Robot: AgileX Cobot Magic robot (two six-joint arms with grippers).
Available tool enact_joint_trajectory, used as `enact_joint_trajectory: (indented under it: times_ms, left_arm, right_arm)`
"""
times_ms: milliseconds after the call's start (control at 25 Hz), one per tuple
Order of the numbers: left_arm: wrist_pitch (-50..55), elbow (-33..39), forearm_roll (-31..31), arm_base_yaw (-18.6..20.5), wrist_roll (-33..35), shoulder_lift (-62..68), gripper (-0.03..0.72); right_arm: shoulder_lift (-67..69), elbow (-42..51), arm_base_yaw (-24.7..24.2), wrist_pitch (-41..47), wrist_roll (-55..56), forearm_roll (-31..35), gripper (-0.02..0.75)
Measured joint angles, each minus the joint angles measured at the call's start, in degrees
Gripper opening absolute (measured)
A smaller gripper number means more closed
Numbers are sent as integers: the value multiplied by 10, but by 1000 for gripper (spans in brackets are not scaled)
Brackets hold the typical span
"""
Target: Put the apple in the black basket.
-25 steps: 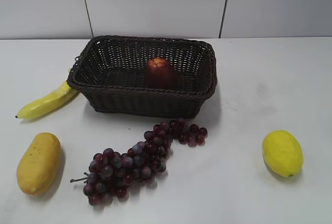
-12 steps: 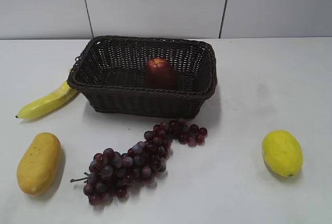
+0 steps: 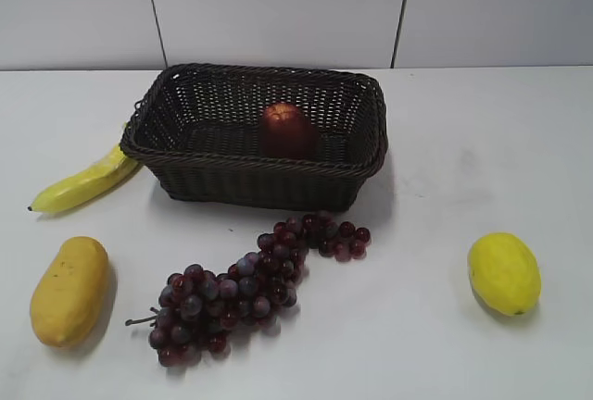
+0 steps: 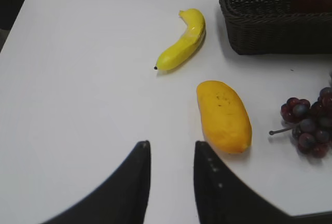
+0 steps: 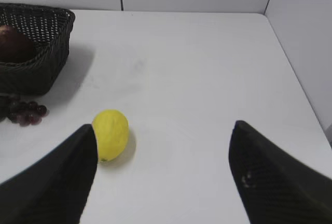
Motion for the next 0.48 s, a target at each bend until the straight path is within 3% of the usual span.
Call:
enact_joint_trajectory:
  times_ms: [480]
  left_arm:
    - [0, 0, 0, 0, 0, 0, 219]
  right_arm:
    - [-3, 11, 0, 13, -17, 4, 594]
